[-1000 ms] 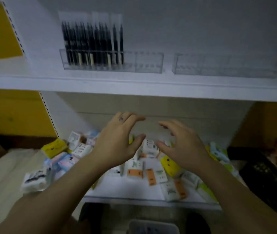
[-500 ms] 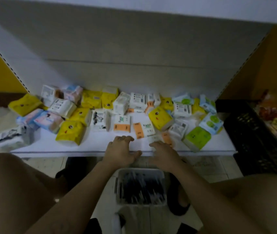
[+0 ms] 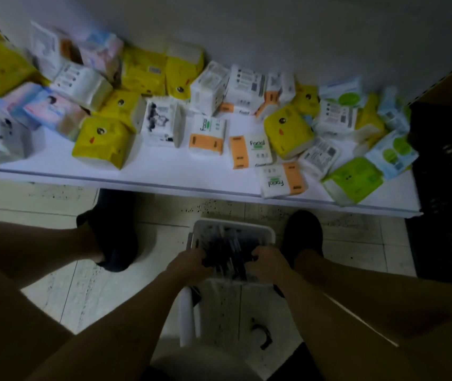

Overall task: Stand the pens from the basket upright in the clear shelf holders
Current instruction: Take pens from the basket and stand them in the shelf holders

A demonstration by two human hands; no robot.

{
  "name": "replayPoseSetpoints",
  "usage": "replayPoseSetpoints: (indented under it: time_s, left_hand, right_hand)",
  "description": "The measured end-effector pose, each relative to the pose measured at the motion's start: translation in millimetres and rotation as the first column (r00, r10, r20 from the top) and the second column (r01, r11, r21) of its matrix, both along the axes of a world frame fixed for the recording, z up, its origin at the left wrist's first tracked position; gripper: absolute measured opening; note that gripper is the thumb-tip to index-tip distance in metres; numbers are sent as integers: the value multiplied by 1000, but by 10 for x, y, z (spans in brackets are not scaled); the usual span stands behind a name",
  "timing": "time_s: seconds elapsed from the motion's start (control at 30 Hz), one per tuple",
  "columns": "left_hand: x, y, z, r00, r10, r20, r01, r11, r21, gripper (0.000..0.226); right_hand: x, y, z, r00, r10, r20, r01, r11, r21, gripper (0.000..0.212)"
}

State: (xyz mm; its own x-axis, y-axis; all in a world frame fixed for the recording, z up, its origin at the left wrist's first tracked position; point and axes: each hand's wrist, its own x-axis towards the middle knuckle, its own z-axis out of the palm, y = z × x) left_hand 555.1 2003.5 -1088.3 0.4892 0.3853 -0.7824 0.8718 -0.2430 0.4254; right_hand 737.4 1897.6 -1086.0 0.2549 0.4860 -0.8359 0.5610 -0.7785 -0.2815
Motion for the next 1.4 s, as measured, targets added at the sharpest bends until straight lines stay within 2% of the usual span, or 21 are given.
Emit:
replayPoseSetpoints:
  time_s: [0.03, 0.1, 0.2, 0.3, 0.43, 0.57, 0.67, 0.77, 0.9, 0.97, 1.1, 1.23, 1.4]
  left_hand:
    - [-15, -9, -39, 1000, -1, -10, 1, 1000, -3, 36]
    - [-29, -28, -117, 1000, 15, -18, -15, 1000, -8, 39]
    - [29, -69, -220, 1000, 7, -3, -7, 1000, -23, 41]
    - [175, -150, -297, 998, -65, 17, 65, 998, -12, 45]
    - [325, -324, -454, 984, -153, -89, 155, 988, 9, 58]
    - [465, -447, -594, 985, 82, -149, -105, 983, -153, 73]
    - [479, -465, -640, 979, 173, -106, -187, 971, -149, 75]
    - [416, -465, -655, 946, 325, -19, -322, 924, -205, 62]
    - [351, -509, -623, 906, 420, 50, -396, 883, -252, 54]
    - [350, -519, -611, 896, 444, 17, -425, 868, -255, 49]
    - [402, -457, -621, 845, 529, -76, -519, 777, -356, 12]
    - [436, -374, -601, 789, 597, -142, -599, 700, -389, 26]
    - [411, -417, -603, 714, 676, -183, -680, 607, -411, 28]
  right_hand:
    - [-4, -19, -46, 1000, -5, 3, 5, 1000, -22, 21]
    - [-4, -28, -113, 1000, -18, -8, 18, 998, -56, 18]
    - [-17, -37, -212, 998, 14, -55, -19, 995, -95, 33]
    - [-114, -54, -295, 1000, 19, -10, -20, 993, -116, 35]
    - [-227, -158, -370, 998, 57, -13, -58, 985, -161, 43]
    - [-285, -167, -441, 989, 124, -83, -135, 981, -138, 43]
    - [-312, -120, -466, 993, 72, -96, -85, 987, -140, 37]
    - [-313, -163, -486, 980, 148, -130, -168, 973, -158, 50]
    - [-342, -211, -517, 982, 162, -95, -173, 978, -119, 67]
    - [-365, -201, -485, 985, 163, -63, -170, 977, -132, 71]
    - [-379, -210, -440, 979, 185, -90, -198, 967, -161, 72]
    - [-360, -199, -434, 976, 196, -94, -209, 963, -167, 71]
    - [-381, -167, -421, 980, 181, -86, -195, 961, -198, 73]
